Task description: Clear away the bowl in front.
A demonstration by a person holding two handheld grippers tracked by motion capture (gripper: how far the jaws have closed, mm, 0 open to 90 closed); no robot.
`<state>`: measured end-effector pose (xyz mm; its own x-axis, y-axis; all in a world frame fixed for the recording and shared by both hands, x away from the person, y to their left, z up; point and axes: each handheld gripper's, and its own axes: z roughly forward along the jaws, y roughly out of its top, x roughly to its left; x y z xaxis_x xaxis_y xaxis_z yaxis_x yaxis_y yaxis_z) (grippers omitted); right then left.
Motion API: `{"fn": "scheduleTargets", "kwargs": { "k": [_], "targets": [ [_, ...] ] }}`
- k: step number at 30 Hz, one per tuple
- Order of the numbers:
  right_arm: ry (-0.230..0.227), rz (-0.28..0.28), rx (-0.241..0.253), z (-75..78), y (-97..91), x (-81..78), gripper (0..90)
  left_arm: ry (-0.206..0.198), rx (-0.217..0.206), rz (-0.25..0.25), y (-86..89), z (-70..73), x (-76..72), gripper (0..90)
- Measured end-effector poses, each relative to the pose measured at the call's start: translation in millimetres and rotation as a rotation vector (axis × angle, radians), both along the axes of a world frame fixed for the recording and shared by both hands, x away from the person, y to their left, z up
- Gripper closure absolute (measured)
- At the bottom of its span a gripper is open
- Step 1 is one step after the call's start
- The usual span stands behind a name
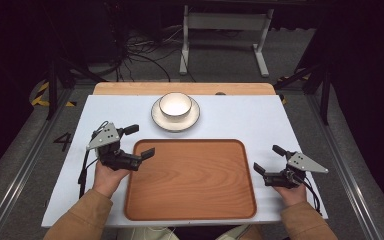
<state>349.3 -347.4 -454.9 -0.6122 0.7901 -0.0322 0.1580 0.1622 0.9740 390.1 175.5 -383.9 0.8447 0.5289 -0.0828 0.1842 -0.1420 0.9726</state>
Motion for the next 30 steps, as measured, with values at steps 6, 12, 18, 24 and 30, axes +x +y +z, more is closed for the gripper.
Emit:
{"fn": "scheduleTargets", "kwargs": {
  "k": [6,12,18,24,30],
  "targets": [
    [-0.002,-0.004,0.000,-0.1,0.1,-0.5,0.3,0.029,-0.024,0.012,-4.5,2.6,20.4,1.8],
    [-0.008,-0.004,-0.007,-0.1,0.6,-0.9,0.3,0.032,0.002,0.036,-14.1,7.8,38.8,2.0],
    [-0.005,0.014,-0.018,0.0,1.2,-1.5,0.2,0.013,0.021,0.043,-24.0,14.4,53.2,1.3],
    [-0.003,0.005,-0.005,-0.1,-0.2,-0.8,0.3,-0.002,0.030,0.061,-34.0,19.9,69.2,0.6],
    [-0.001,0.005,-0.007,0.0,-0.1,-0.8,0.3,-0.006,0.035,0.047,-44.1,25.0,78.2,0.5]
  ]
}}
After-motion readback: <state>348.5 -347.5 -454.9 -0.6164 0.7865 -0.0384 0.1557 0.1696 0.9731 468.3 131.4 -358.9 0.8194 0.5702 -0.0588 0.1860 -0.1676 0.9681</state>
